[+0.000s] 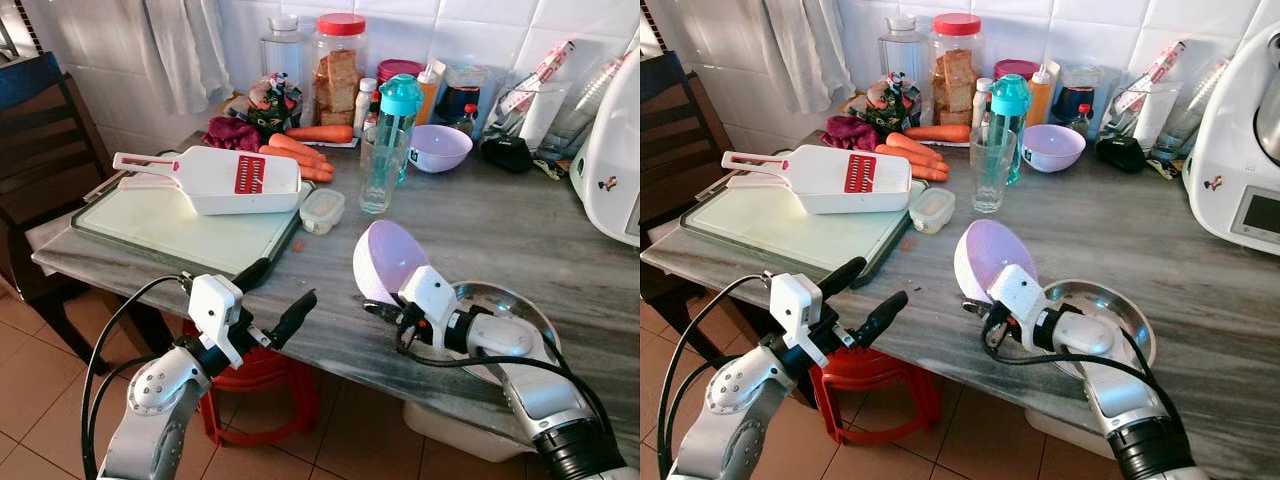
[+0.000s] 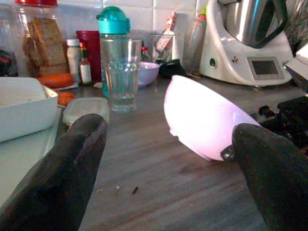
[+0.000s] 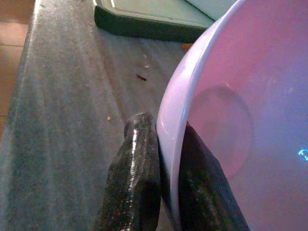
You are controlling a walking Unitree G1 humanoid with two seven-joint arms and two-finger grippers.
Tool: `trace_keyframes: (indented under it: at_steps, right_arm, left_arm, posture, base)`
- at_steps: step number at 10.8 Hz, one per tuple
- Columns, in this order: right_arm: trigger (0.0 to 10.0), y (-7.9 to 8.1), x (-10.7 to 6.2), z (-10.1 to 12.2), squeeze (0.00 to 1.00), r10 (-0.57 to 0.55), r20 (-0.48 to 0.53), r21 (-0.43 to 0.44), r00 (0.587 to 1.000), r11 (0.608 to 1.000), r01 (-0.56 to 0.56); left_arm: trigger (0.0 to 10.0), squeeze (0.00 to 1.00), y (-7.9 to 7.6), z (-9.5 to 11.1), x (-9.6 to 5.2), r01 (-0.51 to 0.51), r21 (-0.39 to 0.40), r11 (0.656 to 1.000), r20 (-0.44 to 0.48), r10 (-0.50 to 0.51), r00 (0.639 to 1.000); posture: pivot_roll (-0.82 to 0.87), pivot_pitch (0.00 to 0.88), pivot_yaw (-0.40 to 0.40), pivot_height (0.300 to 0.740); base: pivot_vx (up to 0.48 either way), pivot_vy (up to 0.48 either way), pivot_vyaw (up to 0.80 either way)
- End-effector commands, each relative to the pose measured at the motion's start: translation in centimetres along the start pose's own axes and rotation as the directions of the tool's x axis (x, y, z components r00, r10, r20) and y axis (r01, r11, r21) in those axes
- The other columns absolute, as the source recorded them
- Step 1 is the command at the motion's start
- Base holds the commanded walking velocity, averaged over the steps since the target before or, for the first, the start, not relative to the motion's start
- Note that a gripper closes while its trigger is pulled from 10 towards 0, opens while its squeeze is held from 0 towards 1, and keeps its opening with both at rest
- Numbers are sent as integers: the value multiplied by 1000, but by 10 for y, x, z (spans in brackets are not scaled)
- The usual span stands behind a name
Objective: Setting the table
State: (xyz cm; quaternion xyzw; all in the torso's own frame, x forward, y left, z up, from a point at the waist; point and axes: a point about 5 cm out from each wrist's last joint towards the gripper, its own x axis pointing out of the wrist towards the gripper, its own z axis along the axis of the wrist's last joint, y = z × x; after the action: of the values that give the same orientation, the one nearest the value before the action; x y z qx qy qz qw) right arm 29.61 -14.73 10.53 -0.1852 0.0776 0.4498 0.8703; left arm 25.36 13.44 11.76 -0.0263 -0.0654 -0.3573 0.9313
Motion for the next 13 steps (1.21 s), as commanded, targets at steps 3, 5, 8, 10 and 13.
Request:
trace_keyframes:
  at_steps: [3,5,8,10,13]
  right_arm:
    - [10000,-4,0,0,643,8,-15,-43,1000,999,-8]
    - [10000,-6,0,-1,1000,-7,-19,-54,1000,999,6]
    - [10000,-10,1,0,1000,-26,-26,-72,999,997,24]
    - [10000,-15,2,0,1000,-62,-41,-84,997,995,58]
    - [10000,-23,3,12,1000,-101,-19,-87,995,991,99]
  left_arm:
    - [10000,0,0,1,2,14,10,1000,-12,-13,1000]
    - [10000,0,-1,0,2,17,9,1000,-18,-17,1000]
    - [10000,0,-2,-1,2,22,4,1000,-21,-22,1000]
    - [10000,0,-2,-1,2,21,3,1000,-24,-21,999]
    - [10000,0,-8,-2,0,98,-46,994,-32,-100,995]
  posture:
    - [6,0,3,740]
    - [6,0,3,740]
    - [17,0,-2,740]
    - [18,0,-4,740]
    - [18,0,-4,740]
  base:
    - [0,0,0]
    - [0,0,0]
    - [0,0,0]
    - [0,0,0]
    - [0,0,0]
